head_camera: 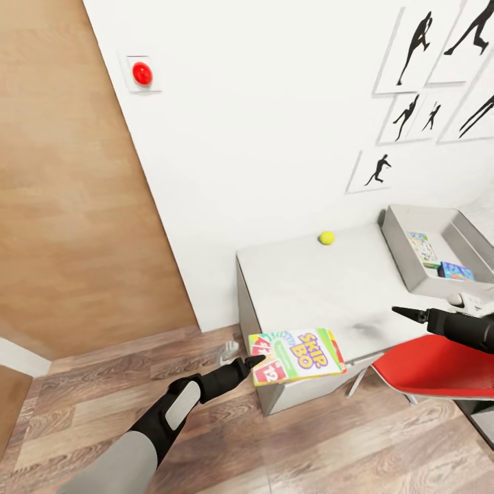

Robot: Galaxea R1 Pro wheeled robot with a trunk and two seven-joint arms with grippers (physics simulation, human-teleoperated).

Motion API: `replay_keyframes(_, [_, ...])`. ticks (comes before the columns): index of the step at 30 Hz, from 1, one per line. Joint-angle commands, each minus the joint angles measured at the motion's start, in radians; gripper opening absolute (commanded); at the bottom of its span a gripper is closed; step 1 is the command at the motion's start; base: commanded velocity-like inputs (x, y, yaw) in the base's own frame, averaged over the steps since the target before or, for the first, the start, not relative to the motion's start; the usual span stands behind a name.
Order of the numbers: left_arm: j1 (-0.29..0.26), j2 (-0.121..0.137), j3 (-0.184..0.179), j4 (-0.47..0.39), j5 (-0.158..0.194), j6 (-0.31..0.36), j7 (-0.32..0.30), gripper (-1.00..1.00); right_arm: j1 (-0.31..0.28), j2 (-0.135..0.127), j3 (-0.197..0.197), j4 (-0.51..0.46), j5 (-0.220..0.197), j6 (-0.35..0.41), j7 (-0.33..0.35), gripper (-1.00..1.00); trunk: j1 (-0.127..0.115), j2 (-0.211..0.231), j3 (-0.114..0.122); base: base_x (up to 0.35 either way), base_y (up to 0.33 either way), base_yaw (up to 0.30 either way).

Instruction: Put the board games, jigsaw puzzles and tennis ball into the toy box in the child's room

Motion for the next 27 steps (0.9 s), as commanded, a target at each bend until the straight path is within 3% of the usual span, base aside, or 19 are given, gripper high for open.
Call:
replay_keyframes(1, [-0.001,0.000,-0.001,0.000,0.009,0.007,0.001,1.00,-0.001,0.000,-0.001,0.000,0.010,0.004,0.010,1.00,0.001,-0.002,-0.002,0.000,0.000,-0.116])
replay_keyframes(27, [-0.001,0.001,-0.002,0.000,0.010,0.006,0.000,1.00,-0.001,0.000,-0.001,-0.003,0.010,0.004,0.010,1.00,0.001,-0.002,-0.002,0.000,0.000,-0.028])
